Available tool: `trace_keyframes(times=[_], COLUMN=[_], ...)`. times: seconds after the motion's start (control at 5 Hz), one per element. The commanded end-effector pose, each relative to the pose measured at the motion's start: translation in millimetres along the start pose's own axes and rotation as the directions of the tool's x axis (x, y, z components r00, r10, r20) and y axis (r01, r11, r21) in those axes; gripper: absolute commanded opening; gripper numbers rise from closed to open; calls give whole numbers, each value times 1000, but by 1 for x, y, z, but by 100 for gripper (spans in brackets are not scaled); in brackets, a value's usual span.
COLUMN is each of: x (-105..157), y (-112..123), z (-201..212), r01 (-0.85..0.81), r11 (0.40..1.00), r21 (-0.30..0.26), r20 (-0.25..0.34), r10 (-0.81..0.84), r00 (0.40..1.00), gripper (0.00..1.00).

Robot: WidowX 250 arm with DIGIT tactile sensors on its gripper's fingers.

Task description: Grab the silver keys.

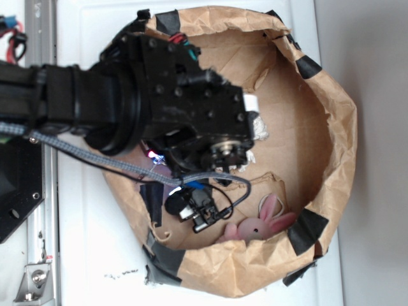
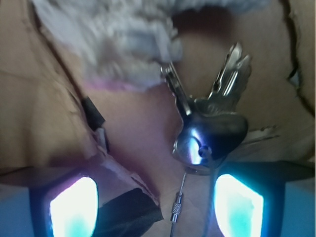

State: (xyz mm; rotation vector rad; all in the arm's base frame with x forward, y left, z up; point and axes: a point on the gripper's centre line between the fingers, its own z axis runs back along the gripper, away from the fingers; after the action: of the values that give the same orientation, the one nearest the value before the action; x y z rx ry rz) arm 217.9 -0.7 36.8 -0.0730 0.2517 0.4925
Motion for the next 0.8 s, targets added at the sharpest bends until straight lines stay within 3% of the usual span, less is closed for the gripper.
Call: trace_keyframes(times=[0.0, 0.6], x=[1, -1], y=[1, 5], z=[8, 15], r01=[2, 22], r11=[1000, 1000], r21=[-20, -8], r20=[22, 15], r10=[-2, -21], r00=[1000, 1000], gripper=[0, 0])
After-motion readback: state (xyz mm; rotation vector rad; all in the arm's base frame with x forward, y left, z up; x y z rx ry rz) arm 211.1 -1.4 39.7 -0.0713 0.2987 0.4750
